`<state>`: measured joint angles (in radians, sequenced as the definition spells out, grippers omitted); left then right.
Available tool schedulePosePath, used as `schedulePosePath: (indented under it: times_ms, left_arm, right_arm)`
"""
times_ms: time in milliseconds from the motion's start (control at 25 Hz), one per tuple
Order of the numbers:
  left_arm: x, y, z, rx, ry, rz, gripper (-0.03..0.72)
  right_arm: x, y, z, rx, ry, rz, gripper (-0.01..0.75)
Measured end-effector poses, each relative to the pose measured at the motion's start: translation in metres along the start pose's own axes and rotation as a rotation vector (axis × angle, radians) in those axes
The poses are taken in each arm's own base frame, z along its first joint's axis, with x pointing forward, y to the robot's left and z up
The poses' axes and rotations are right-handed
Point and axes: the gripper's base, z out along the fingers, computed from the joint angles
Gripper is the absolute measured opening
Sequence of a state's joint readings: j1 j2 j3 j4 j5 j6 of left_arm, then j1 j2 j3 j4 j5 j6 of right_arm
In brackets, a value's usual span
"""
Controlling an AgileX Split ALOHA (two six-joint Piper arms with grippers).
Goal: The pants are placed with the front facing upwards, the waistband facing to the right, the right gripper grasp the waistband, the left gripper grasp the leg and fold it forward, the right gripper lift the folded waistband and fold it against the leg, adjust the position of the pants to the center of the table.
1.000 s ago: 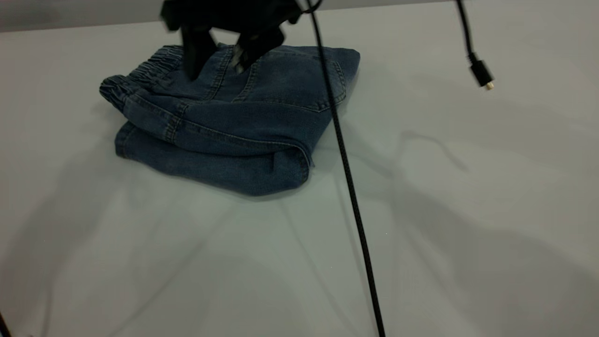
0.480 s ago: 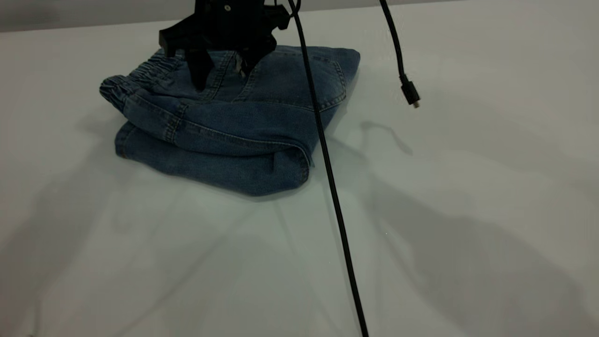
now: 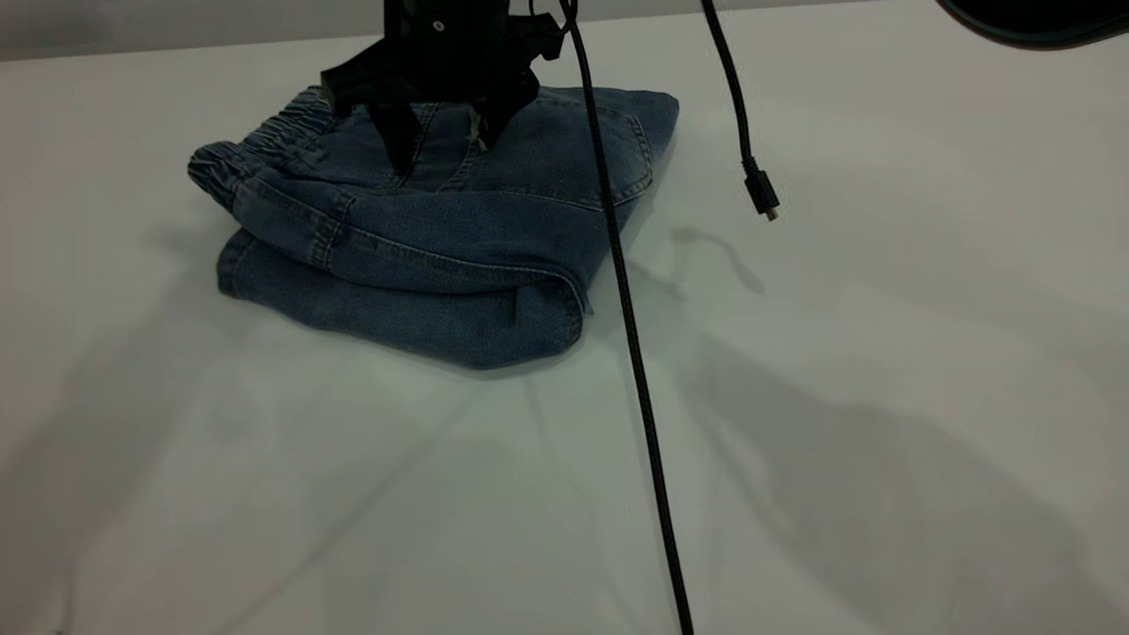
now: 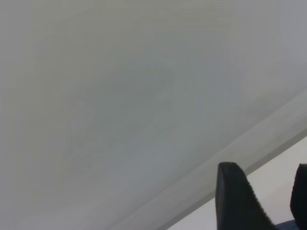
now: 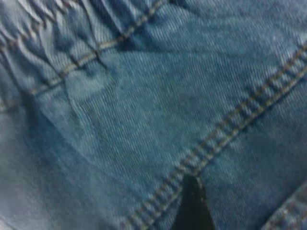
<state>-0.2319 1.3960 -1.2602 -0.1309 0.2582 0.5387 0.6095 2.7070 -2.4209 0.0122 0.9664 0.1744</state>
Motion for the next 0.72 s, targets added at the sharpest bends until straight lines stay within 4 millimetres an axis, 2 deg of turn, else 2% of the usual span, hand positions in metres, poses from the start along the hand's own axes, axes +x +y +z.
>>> schedulePosePath:
  times_ms: [200, 440, 720]
  left_arm:
    - [0.000, 0.000, 0.000, 0.000, -0.001, 0.002, 0.292]
    - [0.000, 0.000, 0.000, 0.000, -0.001, 0.002, 0.292]
    - [0.000, 0.000, 0.000, 0.000, -0.001, 0.002, 0.292]
  right_arm:
    - [0.017, -0.003, 0.025, 0.017, 0.093, 0.010, 0.461]
    - [0.021, -0.003, 0.023, 0.013, 0.148, 0.009, 0.461]
    - [0.034, -0.004, 0.020, 0.008, 0.296, -0.086, 0.444]
